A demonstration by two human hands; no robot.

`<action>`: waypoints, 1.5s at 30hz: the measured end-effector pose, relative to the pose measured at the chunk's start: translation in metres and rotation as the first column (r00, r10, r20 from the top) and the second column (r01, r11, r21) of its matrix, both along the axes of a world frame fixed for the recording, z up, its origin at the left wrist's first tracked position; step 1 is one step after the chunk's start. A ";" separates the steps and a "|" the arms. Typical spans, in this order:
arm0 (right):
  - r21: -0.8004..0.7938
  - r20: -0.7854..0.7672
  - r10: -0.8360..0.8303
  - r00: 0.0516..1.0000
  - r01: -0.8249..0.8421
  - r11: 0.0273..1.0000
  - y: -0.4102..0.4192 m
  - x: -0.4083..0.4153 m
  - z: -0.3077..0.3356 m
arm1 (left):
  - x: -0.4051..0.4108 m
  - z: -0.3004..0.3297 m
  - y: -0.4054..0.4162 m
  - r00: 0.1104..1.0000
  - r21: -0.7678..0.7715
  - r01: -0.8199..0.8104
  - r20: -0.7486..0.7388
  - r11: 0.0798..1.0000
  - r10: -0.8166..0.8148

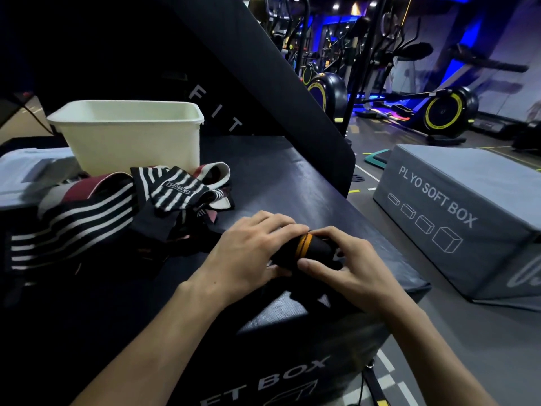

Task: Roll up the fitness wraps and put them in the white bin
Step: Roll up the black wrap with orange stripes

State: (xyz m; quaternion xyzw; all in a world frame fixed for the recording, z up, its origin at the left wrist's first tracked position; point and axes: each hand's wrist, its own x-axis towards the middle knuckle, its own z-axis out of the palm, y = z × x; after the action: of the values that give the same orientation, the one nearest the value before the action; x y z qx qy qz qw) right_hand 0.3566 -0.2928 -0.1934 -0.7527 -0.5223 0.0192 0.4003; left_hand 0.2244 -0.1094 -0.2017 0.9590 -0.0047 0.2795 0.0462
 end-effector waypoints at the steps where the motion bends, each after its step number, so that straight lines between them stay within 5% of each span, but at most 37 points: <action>1: -0.005 -0.011 -0.003 1.000 0.003 1.000 0.001 -0.001 0.000 | 0.000 0.000 0.000 1.000 0.020 0.005 0.005 1.000 -0.005; 8: -0.021 -0.080 -0.075 0.994 0.074 0.997 0.016 -0.004 0.002 | -0.005 0.002 0.000 0.999 0.020 -0.026 0.031 0.999 0.025; 13: 0.164 -0.256 -0.038 0.966 0.082 0.983 0.031 -0.022 0.010 | -0.015 0.007 -0.002 0.988 -0.139 -0.150 0.012 0.979 0.153; 18: 0.275 -0.276 0.204 0.939 -0.126 0.953 0.027 -0.023 0.013 | -0.025 0.014 0.004 0.982 -0.580 -0.141 0.023 0.802 0.189; 29: 0.474 -0.428 0.306 0.850 -0.077 0.877 0.021 -0.019 0.004 | -0.029 0.015 -0.007 0.996 -0.832 0.087 0.055 0.548 -0.074; 33: 0.457 -0.599 0.443 0.667 -0.169 0.873 0.018 -0.019 0.003 | -0.031 0.016 -0.008 0.982 -0.863 0.143 0.064 0.484 -0.176; 36: 0.404 -0.637 0.445 0.630 -0.220 0.888 0.015 -0.017 0.003 | -0.031 0.014 -0.008 0.976 -0.862 0.145 0.044 0.486 -0.213; 45: 0.382 -0.568 0.392 0.723 -0.191 0.904 0.016 -0.016 0.004 | -0.027 0.008 -0.006 0.985 -0.780 0.159 0.089 0.605 -0.144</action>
State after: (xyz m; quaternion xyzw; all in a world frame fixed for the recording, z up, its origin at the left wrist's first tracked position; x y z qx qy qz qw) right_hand 0.3403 -0.2772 -0.1891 -0.5400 -0.4665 0.2561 0.6521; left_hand 0.1971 -0.1152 -0.1934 0.8362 0.0359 0.2567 0.4832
